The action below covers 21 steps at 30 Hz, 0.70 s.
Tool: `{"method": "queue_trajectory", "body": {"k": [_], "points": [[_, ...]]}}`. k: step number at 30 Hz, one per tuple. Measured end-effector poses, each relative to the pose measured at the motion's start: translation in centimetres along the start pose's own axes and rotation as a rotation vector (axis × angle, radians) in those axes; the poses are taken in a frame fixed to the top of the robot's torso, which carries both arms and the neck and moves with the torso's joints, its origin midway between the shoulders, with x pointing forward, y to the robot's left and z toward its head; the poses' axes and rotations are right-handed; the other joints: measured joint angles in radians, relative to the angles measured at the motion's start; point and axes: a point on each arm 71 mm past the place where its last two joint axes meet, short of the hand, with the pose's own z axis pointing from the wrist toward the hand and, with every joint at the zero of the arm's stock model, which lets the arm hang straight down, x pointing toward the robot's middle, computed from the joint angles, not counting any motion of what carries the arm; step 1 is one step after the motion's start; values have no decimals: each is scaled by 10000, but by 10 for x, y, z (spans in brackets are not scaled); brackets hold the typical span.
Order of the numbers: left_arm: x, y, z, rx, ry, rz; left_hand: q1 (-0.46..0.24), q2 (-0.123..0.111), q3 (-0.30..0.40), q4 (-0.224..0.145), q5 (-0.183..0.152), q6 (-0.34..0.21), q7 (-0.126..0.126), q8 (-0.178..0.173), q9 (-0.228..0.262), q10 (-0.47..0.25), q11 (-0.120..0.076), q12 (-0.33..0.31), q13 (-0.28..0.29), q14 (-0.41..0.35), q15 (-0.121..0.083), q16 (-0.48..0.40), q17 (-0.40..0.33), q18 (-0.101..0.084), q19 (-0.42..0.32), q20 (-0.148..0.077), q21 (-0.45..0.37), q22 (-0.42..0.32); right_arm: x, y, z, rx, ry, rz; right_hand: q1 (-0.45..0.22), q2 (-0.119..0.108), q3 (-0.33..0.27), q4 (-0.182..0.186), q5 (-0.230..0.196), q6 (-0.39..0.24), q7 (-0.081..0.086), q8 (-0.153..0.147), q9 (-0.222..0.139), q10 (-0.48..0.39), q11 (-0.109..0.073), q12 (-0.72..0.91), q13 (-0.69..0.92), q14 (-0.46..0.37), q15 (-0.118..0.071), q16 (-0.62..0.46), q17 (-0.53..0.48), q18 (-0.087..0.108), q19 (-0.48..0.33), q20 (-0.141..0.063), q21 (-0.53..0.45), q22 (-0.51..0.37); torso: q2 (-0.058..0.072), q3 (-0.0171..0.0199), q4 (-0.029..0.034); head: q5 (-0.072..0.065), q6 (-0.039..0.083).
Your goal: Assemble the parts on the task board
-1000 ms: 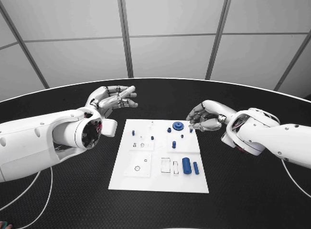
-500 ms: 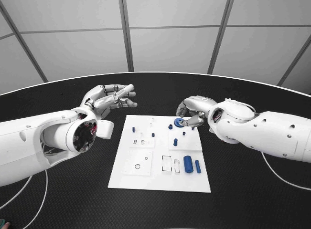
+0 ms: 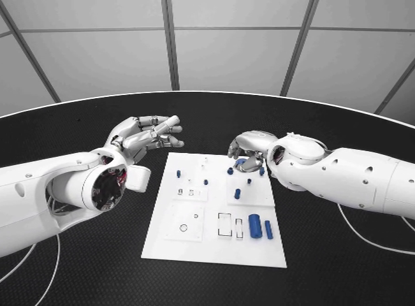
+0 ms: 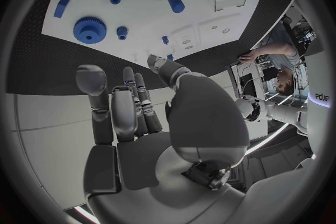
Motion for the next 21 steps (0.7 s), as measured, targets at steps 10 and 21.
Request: {"method": "queue_trajectory", "body": {"k": [10,21], "points": [[5,-7,1,116,171,-6,0,0,27,-27,0,0,0,-39,-1,0,0,-37,-8,-36,37,41,22,-1,0,0,0,-1,3,-5,6,178,480,-127,39,-38,-26,25,-152,-267,53,-111,83,-599,108,-38,-162,-28,101,164,34,1,-73,73,126,109,415,-133,113,-115,294],[7,-8,0,136,226,-16,-38,-38,27,-28,0,0,0,-39,-2,-1,0,-76,-7,-107,36,41,32,-2,0,0,0,-2,4,-8,11,251,634,-356,78,-77,-26,25,-152,-283,68,-116,94,-689,89,-38,-199,-28,101,164,104,2,-73,73,126,260,669,-214,156,-175,390]]}}
